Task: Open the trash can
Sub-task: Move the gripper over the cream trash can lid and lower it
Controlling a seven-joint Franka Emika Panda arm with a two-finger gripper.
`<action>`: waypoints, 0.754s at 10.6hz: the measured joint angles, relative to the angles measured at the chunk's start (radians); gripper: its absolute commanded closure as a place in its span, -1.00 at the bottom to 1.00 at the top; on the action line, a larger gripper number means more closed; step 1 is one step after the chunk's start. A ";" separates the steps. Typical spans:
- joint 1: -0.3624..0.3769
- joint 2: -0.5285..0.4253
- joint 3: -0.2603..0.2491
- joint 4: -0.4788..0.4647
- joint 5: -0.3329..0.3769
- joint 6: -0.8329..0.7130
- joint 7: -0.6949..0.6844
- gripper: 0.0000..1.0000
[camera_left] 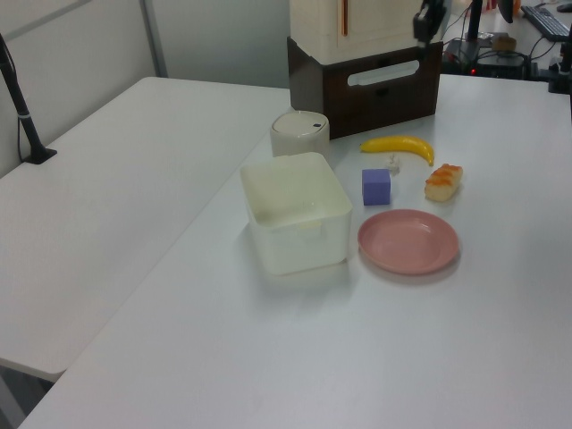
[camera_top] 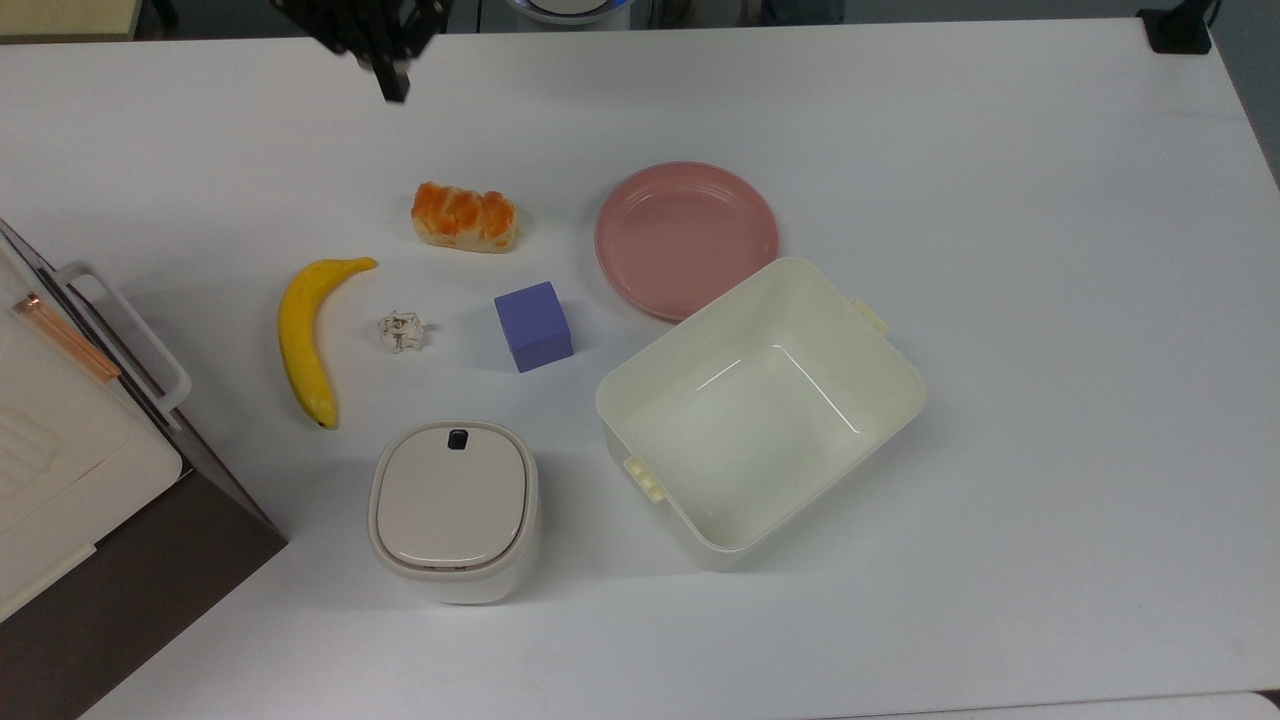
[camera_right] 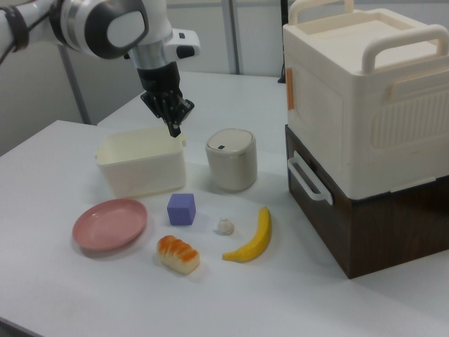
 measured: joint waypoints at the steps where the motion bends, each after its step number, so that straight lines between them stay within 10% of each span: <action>1: 0.020 0.027 0.001 -0.001 0.000 0.037 0.000 1.00; 8: 0.112 0.239 0.003 0.016 -0.208 0.422 0.248 1.00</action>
